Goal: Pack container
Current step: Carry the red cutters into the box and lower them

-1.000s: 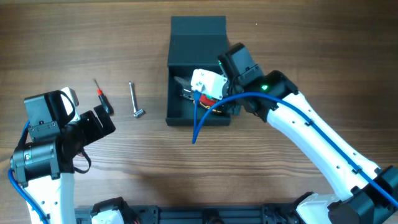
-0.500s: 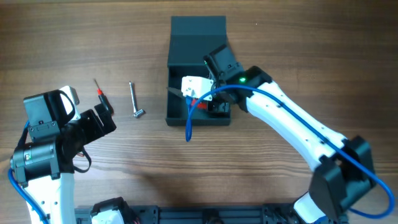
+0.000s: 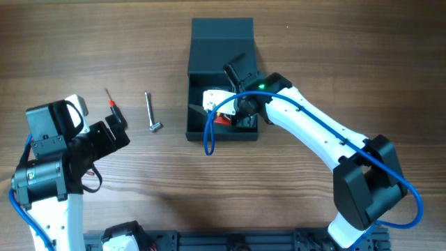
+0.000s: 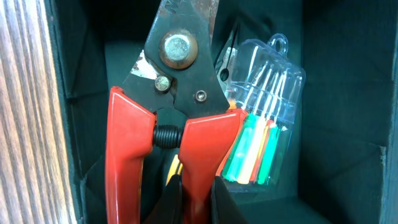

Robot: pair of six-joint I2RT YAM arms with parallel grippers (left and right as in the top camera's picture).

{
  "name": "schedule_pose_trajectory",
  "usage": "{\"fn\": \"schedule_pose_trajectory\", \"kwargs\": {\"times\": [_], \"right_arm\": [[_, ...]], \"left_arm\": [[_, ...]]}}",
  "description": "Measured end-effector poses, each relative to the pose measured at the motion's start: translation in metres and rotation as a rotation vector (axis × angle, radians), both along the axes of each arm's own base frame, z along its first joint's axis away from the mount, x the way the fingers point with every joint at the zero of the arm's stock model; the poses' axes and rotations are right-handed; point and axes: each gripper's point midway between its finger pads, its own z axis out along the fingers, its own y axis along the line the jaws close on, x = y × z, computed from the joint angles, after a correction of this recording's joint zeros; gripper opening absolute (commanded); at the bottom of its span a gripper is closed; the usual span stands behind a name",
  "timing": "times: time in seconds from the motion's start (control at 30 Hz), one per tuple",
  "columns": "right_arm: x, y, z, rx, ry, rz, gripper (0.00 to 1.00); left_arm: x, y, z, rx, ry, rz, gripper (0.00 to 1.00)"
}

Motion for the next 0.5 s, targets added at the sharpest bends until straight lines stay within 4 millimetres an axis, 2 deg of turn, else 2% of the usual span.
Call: {"fn": "schedule_pose_trajectory", "kwargs": {"times": [0.27, 0.5], "right_arm": [[-0.009, -0.016, -0.005, -0.042, 0.059, -0.013, 0.04], [-0.009, -0.016, -0.005, -0.016, 0.072, -0.017, 0.05]], "left_arm": [[0.001, 0.000, 0.000, 0.001, -0.003, 0.000, 1.00], [0.001, 0.000, 0.000, 0.001, -0.003, 0.000, 1.00]]}}
